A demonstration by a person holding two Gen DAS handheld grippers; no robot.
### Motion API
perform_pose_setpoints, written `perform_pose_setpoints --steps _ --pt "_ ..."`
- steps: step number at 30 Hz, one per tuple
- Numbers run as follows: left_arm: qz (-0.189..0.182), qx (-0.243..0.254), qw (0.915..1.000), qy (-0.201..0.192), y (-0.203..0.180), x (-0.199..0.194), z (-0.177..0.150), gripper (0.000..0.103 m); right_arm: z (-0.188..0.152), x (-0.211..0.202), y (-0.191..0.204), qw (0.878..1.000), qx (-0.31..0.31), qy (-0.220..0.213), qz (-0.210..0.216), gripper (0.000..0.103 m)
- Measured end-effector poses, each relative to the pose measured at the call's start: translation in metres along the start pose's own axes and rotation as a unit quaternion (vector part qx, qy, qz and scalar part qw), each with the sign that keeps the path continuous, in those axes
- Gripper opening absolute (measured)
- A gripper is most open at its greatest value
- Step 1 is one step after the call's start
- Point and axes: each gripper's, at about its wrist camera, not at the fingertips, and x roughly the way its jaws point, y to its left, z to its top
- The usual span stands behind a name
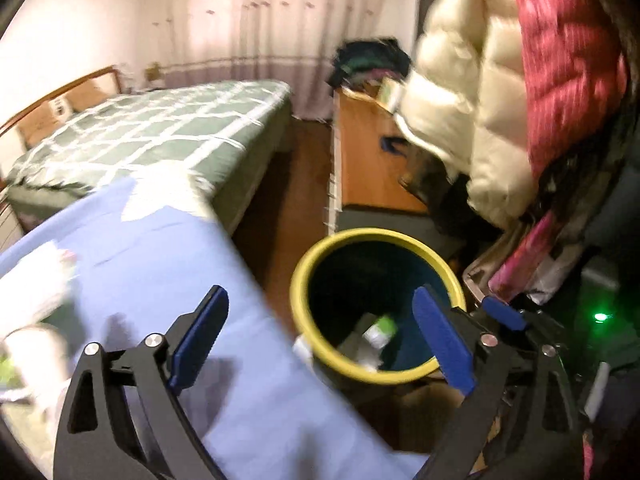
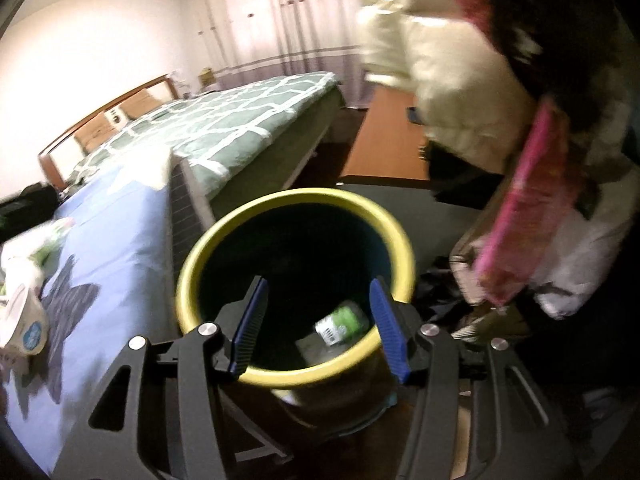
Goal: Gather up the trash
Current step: 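Grasp the white paper bowl by its rim with the right gripper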
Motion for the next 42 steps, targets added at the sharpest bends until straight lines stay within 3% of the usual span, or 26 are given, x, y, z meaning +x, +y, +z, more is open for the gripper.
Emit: perform_pose_setpoints --steps 8,13,18,22,26,33,36,42 --pt "0.089 -0.076 0.9922 -0.042 0.101 -0.104 -0.055 0.093 -0.009 -0.007 0.077 0.995 -0.060 0.015 0.073 0.051" --pt "0.167 -0.133 0.9745 -0.070 0.162 -0.164 -0.092 0.093 -0.023 -0.015 0.131 0.985 -0.109 0.031 0.127 0.051" --pt "0.214 -0.172 0.9579 -0.082 0.205 -0.207 -0.125 0.093 -0.046 -0.024 0.188 0.970 -0.154 0.049 0.182 0.051" --pt "0.225 -0.195 0.9511 -0.083 0.226 -0.223 -0.148 0.093 -0.061 -0.026 0.225 0.957 -0.188 0.062 0.212 0.055" --pt "0.224 -0.210 0.9483 -0.081 0.234 -0.224 -0.162 0.093 -0.068 -0.022 0.247 0.951 -0.211 0.071 0.215 0.059" --pt "0.215 -0.214 0.9495 -0.081 0.232 -0.220 -0.167 0.093 -0.062 -0.025 0.275 0.942 -0.225 0.072 0.236 0.071" --pt "0.211 -0.216 0.9499 -0.079 0.231 -0.217 -0.168 0.093 -0.057 -0.026 0.286 0.941 -0.240 0.060 0.231 0.081" --pt "0.205 -0.215 0.9518 -0.076 0.227 -0.214 -0.169 0.094 -0.050 -0.017 0.307 0.940 -0.244 0.071 0.228 0.082"
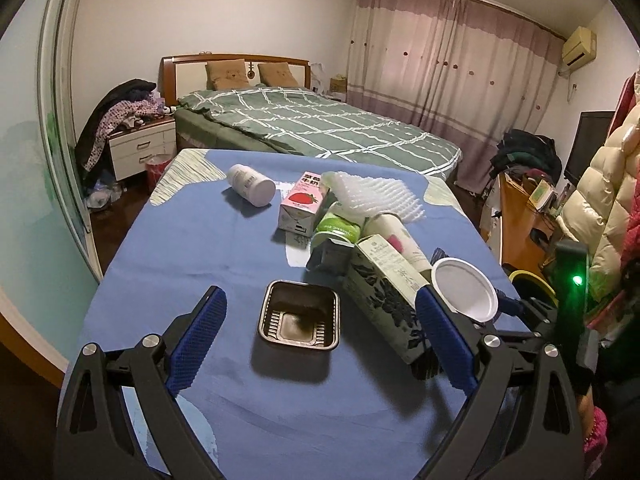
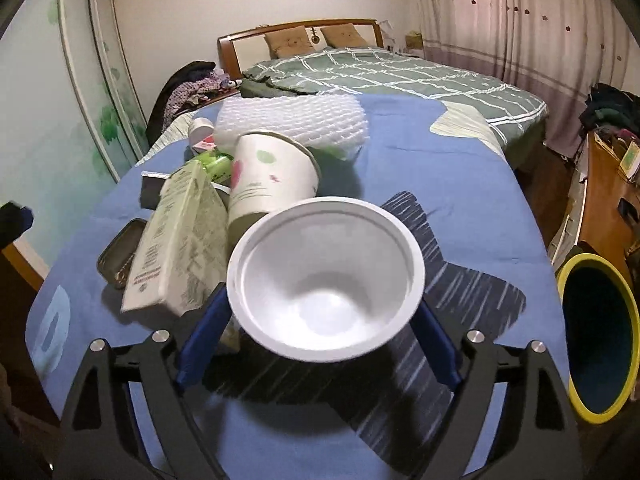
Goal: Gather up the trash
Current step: 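Grasp the white paper bowl by its rim with the right gripper, then carry the paper bowl with the right gripper to the bin and release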
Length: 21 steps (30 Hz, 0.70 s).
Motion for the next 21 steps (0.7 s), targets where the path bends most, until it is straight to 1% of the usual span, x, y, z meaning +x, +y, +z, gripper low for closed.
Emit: perform_pose_setpoints --steps 3,5,7,15,18,21 --pt "-0.003 0.003 1.0000 0.004 -0.003 0.002 -0.003 0.094 0.001 0.008 0.000 1.000 0.013 0.004 -0.001 0.082" --pt "-0.005 0.003 1.0000 0.007 -0.004 0.003 -0.004 0.094 0.000 0.008 -0.003 1.000 0.020 0.000 -0.002 0.077" --pt "-0.006 0.002 0.9999 0.010 -0.005 0.005 -0.005 0.094 -0.001 0.006 -0.005 1.000 0.026 -0.004 0.003 0.077" --pt "-0.014 0.007 0.9997 0.018 -0.010 0.014 -0.009 0.094 -0.006 -0.016 -0.023 0.998 0.050 -0.026 0.005 0.076" --pt "-0.018 0.013 0.9995 0.021 -0.017 0.017 -0.010 0.094 -0.010 -0.025 -0.034 0.998 0.061 -0.034 -0.006 0.077" --pt "-0.023 0.022 0.9992 0.024 -0.026 0.020 -0.011 0.094 -0.011 -0.035 -0.050 0.996 0.072 -0.045 -0.029 0.077"
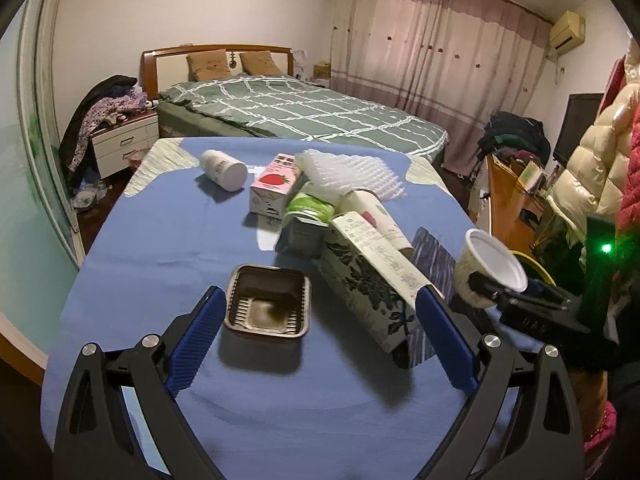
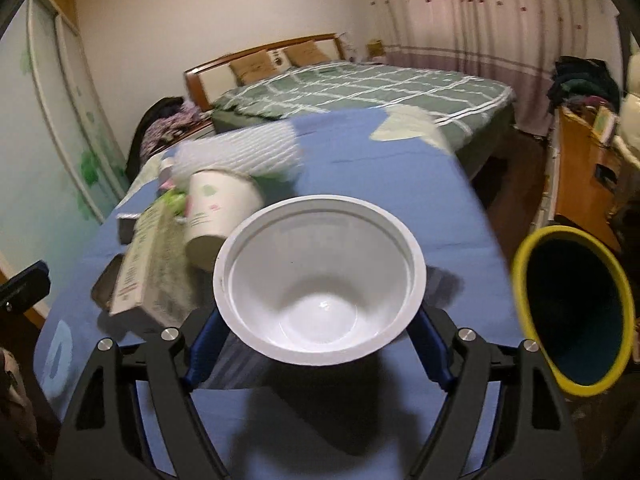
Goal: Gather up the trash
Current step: 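Carry the paper bowl with the right gripper to the bin and release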
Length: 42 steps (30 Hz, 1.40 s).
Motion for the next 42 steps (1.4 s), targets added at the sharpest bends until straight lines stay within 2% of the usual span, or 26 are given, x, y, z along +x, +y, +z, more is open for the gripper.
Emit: perform_pose_setpoints --steps 6,12,16,22,28,34,42 --pt "-0.007 0.013 0.9998 0.009 -0.016 0.011 0.000 0.094 0.003 -0.013 -0.048 0.998 0.036 -0.020 -0.053 0.077" --pt "-0.011 0.032 0.9993 0.016 -0.036 0.022 0.002 0.094 0.001 -0.023 -0.107 0.989 0.083 -0.032 -0.119 0.077" --pt "-0.008 0.041 0.9989 0.020 -0.047 0.031 0.005 0.094 -0.002 -0.022 -0.147 0.979 0.118 -0.031 -0.161 0.077" --pt "0.010 0.047 0.9984 0.030 -0.055 0.050 0.011 0.094 -0.008 -0.012 -0.188 0.970 0.149 -0.011 -0.192 0.077" --pt "0.024 0.054 0.9975 0.039 -0.061 0.069 0.014 0.094 -0.013 -0.005 -0.204 0.966 0.165 -0.004 -0.200 0.083" --pt "0.041 0.061 0.9964 0.042 -0.065 0.082 0.015 0.094 -0.016 -0.006 -0.206 0.965 0.167 -0.006 -0.201 0.083" --pt "0.061 0.047 0.9960 0.044 -0.047 0.087 0.014 0.094 -0.014 -0.008 -0.200 0.966 0.167 -0.009 -0.196 0.083"
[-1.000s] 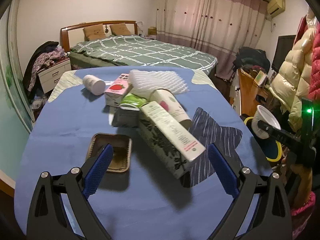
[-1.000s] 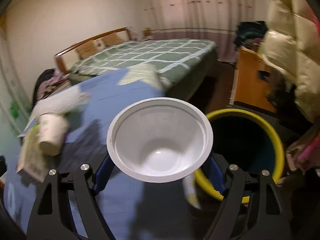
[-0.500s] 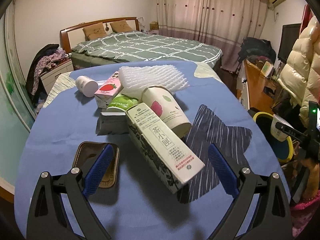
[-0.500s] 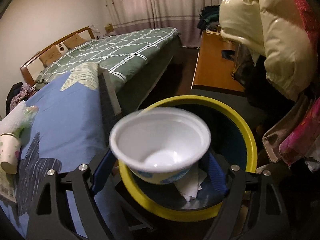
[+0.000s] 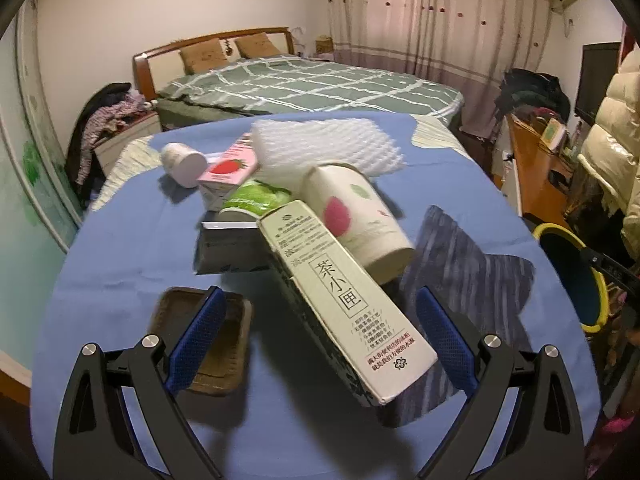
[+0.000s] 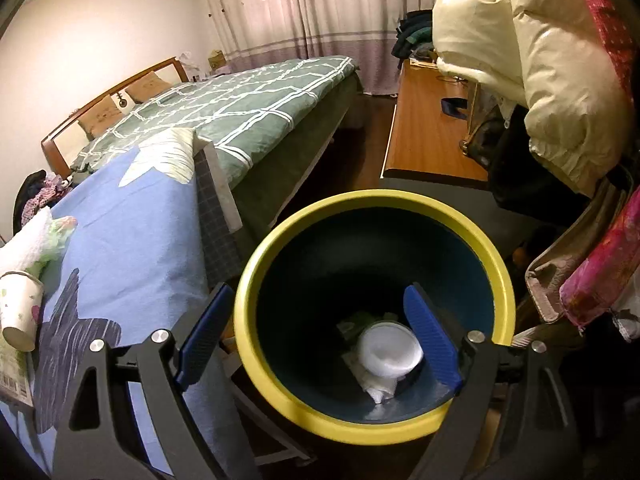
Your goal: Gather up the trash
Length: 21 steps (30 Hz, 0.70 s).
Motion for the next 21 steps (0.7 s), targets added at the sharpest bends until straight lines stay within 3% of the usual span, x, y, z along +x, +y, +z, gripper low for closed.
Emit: perform_pose_setpoints --steps 4,10,13,18,21 --pt "0.016 -0.017 0.9997 -0.004 0.021 -0.006 -0.003 0.094 -0.001 -0.001 0.008 1.000 -0.007 -0.001 0.006 0.083" --pt "0.070 -0.054 0.9960 0.007 0.067 -0.007 -0.014 0.094 0.001 -0.004 0.017 1.000 -0.016 -0.004 0.009 0.083" --pt "0.074 -0.074 0.9945 0.009 0.081 -0.010 -0.017 0.094 0.002 -0.006 0.021 1.000 -0.018 -0.007 0.010 0.083" --pt "0.039 -0.049 0.9980 -0.008 0.054 -0.023 -0.014 0.094 0.003 -0.011 0.026 1.000 -0.021 -0.011 0.014 0.083" --pt "0.048 -0.026 0.9984 -0.011 0.030 -0.020 -0.015 0.094 0.003 -0.012 0.028 0.999 -0.024 -0.012 0.019 0.083"
